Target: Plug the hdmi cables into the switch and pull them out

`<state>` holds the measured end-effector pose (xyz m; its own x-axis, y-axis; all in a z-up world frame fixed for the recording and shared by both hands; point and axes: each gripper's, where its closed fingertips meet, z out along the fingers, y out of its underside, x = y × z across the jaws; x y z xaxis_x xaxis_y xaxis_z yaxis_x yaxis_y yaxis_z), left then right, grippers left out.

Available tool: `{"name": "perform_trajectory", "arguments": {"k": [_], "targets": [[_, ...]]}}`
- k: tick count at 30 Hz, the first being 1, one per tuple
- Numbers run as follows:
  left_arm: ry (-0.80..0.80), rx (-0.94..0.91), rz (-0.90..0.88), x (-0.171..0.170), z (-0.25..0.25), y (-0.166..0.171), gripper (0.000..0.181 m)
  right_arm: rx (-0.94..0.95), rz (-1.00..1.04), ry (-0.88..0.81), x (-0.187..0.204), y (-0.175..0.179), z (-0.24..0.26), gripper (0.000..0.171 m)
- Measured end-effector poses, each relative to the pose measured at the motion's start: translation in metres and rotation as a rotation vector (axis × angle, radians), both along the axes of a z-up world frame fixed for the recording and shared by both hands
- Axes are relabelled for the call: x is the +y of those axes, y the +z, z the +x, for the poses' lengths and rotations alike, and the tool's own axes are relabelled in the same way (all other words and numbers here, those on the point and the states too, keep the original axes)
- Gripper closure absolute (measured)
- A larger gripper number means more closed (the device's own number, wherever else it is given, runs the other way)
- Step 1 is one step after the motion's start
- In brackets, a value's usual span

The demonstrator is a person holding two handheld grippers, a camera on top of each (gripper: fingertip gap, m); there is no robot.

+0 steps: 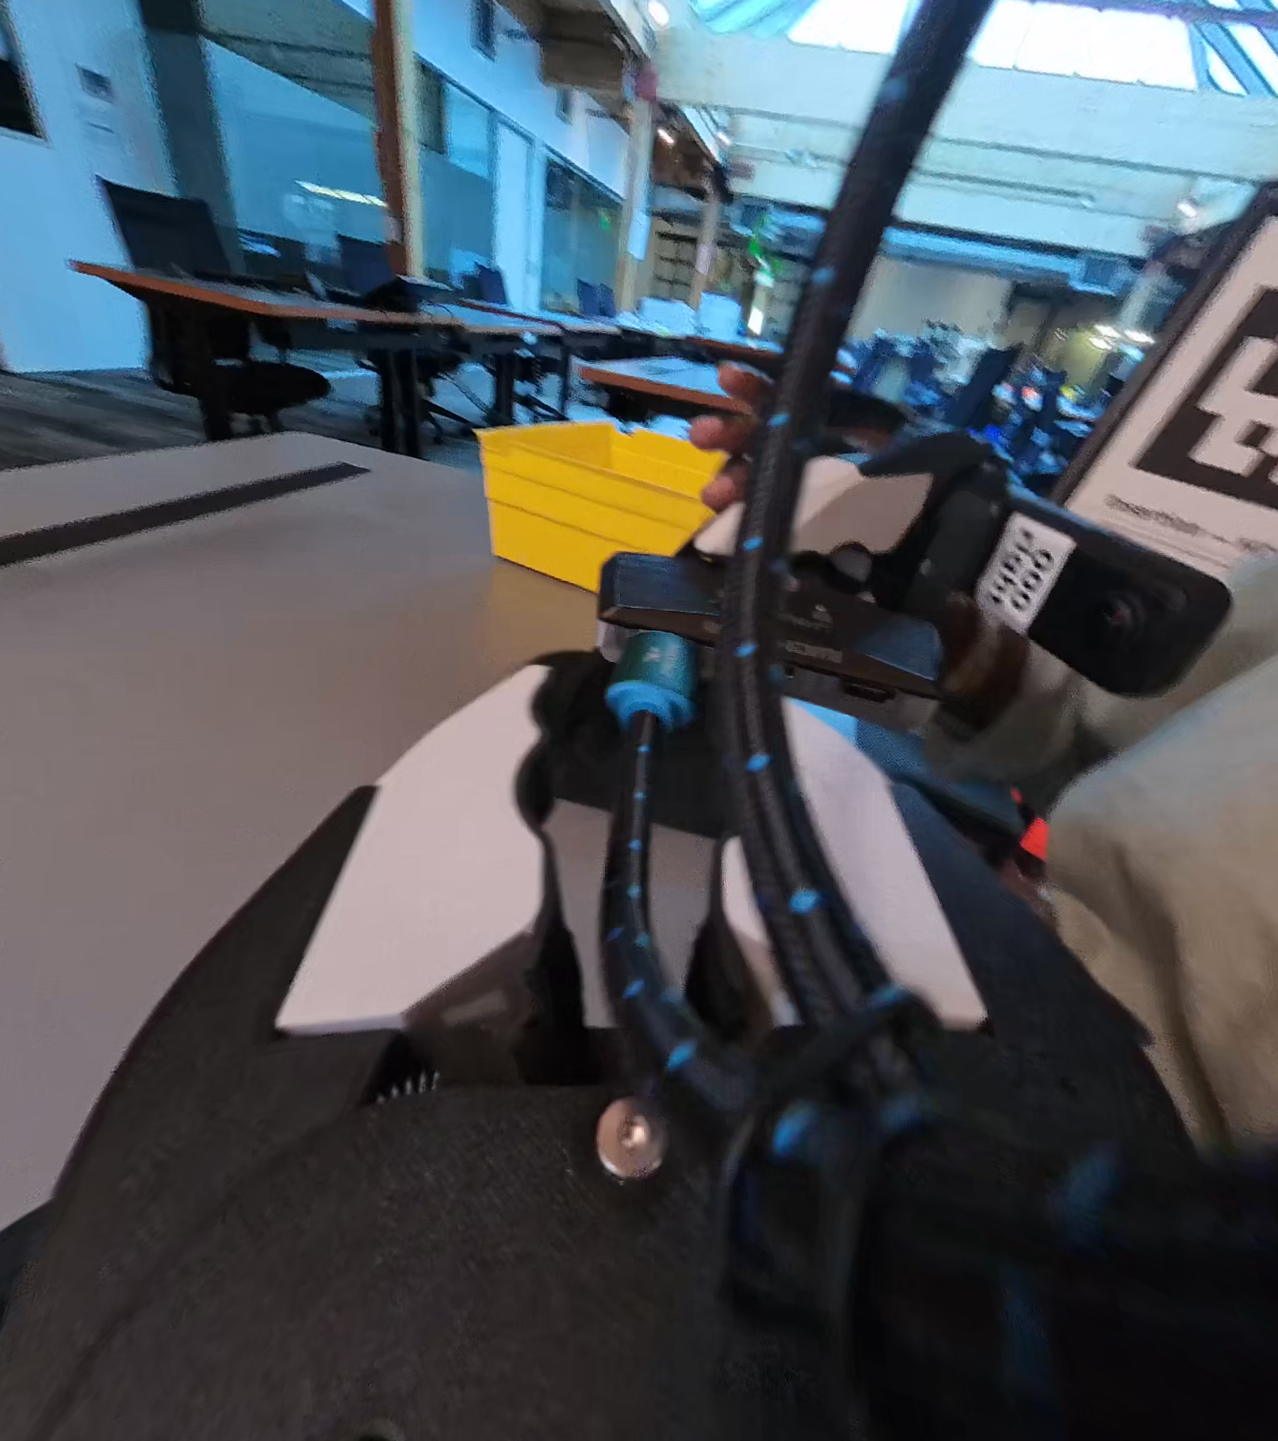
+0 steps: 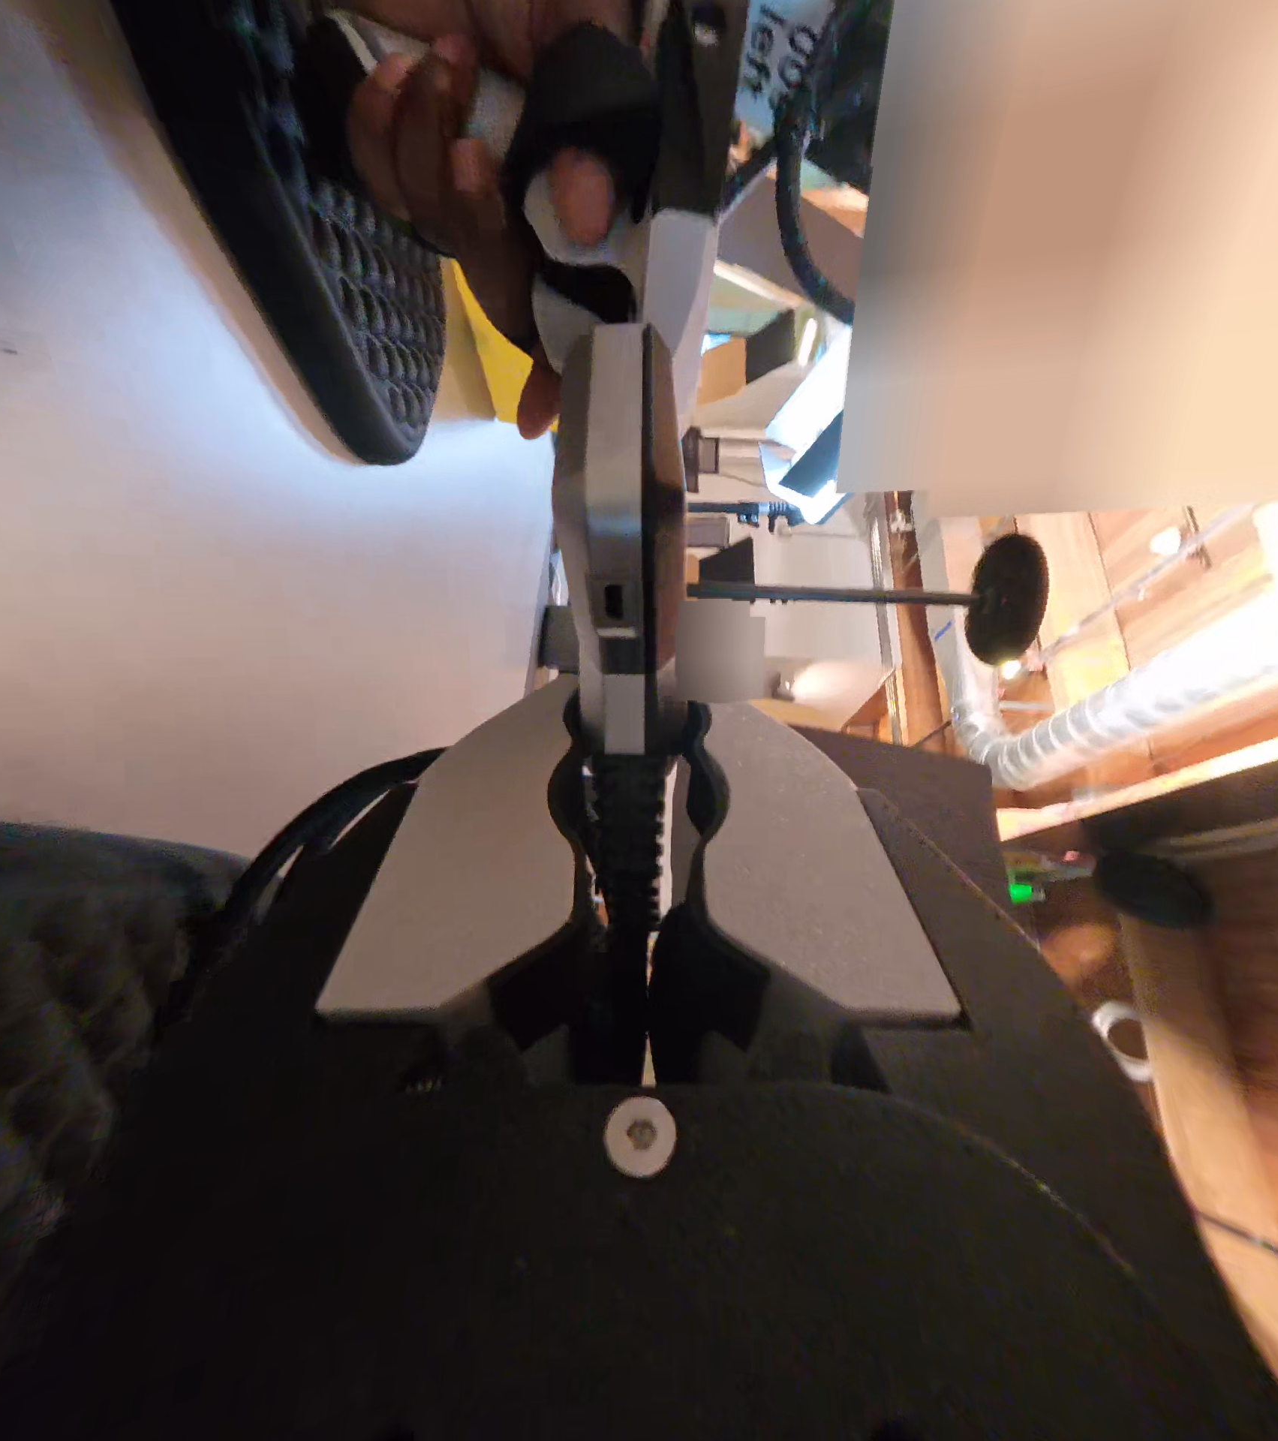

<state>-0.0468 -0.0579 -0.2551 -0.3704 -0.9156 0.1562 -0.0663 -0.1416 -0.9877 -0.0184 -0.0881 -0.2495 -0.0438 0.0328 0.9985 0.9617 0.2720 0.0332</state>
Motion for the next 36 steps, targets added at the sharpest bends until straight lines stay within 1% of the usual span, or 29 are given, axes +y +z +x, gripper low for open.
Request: {"name": "perform_trajectory", "arguments": {"k": [1, 3, 4, 6, 8, 11, 14, 16, 18, 20, 22, 25, 26, 28, 30, 32, 34, 36], "targets": [[0.057, -0.012, -0.008, 0.010, 0.002, 0.002, 0.127, 0.022, 0.022, -0.029, 0.002, 0.001, 0.005, 0.148], [0.187, 0.006, -0.009, 0.037, -0.001, -0.002, 0.115, 0.032, 0.059, -0.104, 0.003, 0.001, 0.021, 0.148], [0.235, 0.025, -0.004, 0.050, -0.005, -0.005, 0.112, 0.039, 0.069, -0.143, 0.003, 0.000, 0.030, 0.148], [0.311, 0.059, 0.041, 0.070, -0.020, -0.006, 0.112, 0.051, 0.067, -0.196, 0.002, -0.003, 0.045, 0.149], [0.383, 0.082, 0.061, 0.084, -0.036, 0.000, 0.116, 0.010, 0.044, -0.255, 0.002, -0.011, 0.058, 0.149], [0.435, 0.061, 0.120, 0.087, -0.060, 0.020, 0.119, -0.127, 0.003, -0.317, 0.006, -0.026, 0.066, 0.149], [0.521, 0.004, 0.223, 0.086, -0.091, 0.050, 0.123, -0.248, -0.049, -0.333, 0.012, -0.044, 0.059, 0.149], [0.651, -0.008, 0.295, 0.098, -0.122, 0.065, 0.125, -0.308, -0.076, -0.336, 0.015, -0.054, 0.052, 0.149], [0.848, 0.008, 0.344, 0.122, -0.162, 0.075, 0.129, -0.335, -0.104, -0.341, 0.018, -0.062, 0.048, 0.149], [1.057, 0.046, 0.367, 0.151, -0.204, 0.077, 0.132, -0.353, -0.121, -0.353, 0.021, -0.067, 0.046, 0.149], [1.180, 0.125, 0.353, 0.175, -0.235, 0.064, 0.134, -0.364, -0.135, -0.373, 0.024, -0.071, 0.045, 0.149], [1.198, 0.303, 0.288, 0.200, -0.252, 0.024, 0.134, -0.417, -0.173, -0.390, 0.026, -0.080, 0.044, 0.148], [1.183, 0.337, 0.266, 0.207, -0.252, 0.012, 0.135, -0.415, -0.189, -0.389, 0.026, -0.082, 0.043, 0.144], [1.122, 0.398, 0.219, 0.216, -0.244, -0.012, 0.136, -0.362, -0.272, -0.369, 0.024, -0.092, 0.039, 0.132], [1.115, 0.491, 0.216, 0.229, -0.241, -0.034, 0.138, -0.299, -0.328, -0.381, 0.021, -0.097, 0.039, 0.130], [1.132, 0.616, 0.260, 0.240, -0.242, -0.053, 0.138, -0.244, -0.373, -0.375, 0.018, -0.097, 0.038, 0.126], [1.148, 0.708, 0.331, 0.247, -0.244, -0.064, 0.140, -0.159, -0.448, -0.359, 0.013, -0.098, 0.034, 0.120], [1.154, 0.741, 0.385, 0.253, -0.241, -0.069, 0.142, -0.033, -0.544, -0.308, 0.006, -0.098, 0.024, 0.105]]}}
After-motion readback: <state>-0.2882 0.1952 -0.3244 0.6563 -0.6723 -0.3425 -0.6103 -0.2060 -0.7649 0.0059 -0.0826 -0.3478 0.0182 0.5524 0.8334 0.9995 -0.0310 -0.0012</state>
